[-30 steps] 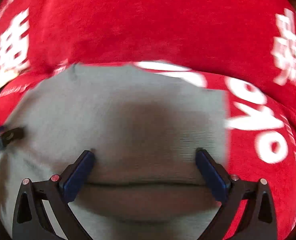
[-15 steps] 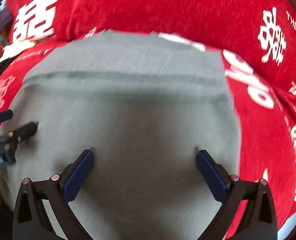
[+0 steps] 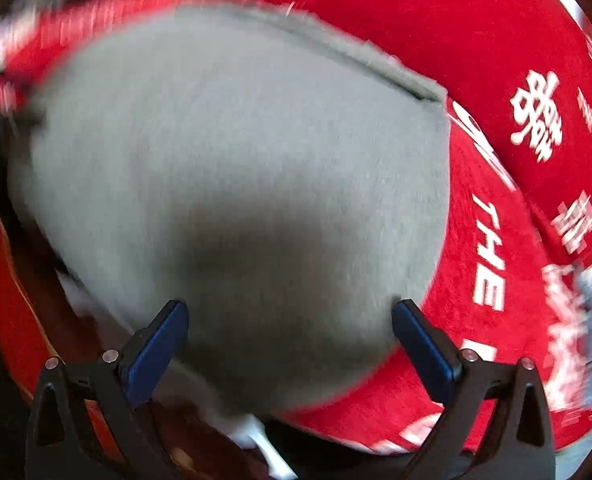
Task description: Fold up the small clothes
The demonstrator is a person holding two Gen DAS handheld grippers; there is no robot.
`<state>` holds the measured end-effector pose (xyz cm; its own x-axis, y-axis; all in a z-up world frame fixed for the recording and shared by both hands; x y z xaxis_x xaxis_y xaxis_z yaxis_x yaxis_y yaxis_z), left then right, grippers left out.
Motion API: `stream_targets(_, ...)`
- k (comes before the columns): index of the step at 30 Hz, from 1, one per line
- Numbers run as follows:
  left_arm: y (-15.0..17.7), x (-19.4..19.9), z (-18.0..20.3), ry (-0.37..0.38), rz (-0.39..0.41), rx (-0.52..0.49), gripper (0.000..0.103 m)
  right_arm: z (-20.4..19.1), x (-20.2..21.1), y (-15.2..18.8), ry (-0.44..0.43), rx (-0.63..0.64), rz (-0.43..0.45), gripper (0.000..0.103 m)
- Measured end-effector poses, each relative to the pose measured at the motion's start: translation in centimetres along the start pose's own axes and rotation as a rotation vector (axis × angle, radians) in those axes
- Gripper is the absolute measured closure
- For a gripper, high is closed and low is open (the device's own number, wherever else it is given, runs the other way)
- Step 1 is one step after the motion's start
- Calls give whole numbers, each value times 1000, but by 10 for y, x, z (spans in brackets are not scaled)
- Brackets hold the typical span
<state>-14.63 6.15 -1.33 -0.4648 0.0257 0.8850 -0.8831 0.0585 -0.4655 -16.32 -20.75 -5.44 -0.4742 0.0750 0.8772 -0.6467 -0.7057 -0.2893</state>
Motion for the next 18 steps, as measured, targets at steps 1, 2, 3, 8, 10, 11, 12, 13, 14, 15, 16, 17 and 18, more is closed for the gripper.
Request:
stream_targets(1,-2,4,4,9,17,-15,0,-4,6,-3,23,27,17,1)
stream_targets(2,-5,7,13,22,34,-38,0,-9,17,-13,35,48,70,1)
stream_targets(3,-9,8,24,32,51,-65,0,-14,24,-22,32,61,113,1)
stream_targets(8,-9,-18,38,13,1,-100,0,-47,26,-84,8,144,246,1)
stream_targets(10,-6,-21,23,40,-63,-40,0,-51,9,-91,0,163,213,1)
stream_targets(11,-2,-22,14,38,-89,-14,0,-45,9,-89,-32,137,233,1)
stream_targets(12,1,-23,9,34,-109,-4,0,-40,8,-85,-65,107,224,1)
stream_targets(13,4,-24,4,33,-134,3,0,-33,5,-78,-105,72,198,1)
stream_targets(14,7,-25,1,38,-152,9,0,-25,4,-65,-134,39,179,1)
stream_targets(15,8,-24,-3,29,-168,14,0,-20,5,-53,-120,38,180,1)
stream_targets(16,10,-24,-3,24,-181,20,0,-18,6,-41,-97,50,164,1)
stream_targets(17,14,-25,-6,20,-204,32,0,-16,7,-28,-84,60,145,1)
stream_targets(18,17,-27,-12,-4,-238,36,0,-16,8,-13,-73,63,127,1)
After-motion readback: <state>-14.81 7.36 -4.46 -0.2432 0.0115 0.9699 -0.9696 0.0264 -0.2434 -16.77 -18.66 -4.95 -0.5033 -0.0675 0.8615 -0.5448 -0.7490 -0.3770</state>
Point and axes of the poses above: each gripper's, at about its wrist camera, not at the fingertips, and x roughly against the way its jaws point, z to its right, y to its underside, the point moved 4 cm from there along -x, roughly the way its jaws point, and after that the axes turned 10 degrees about x, right-handed, at the moved point
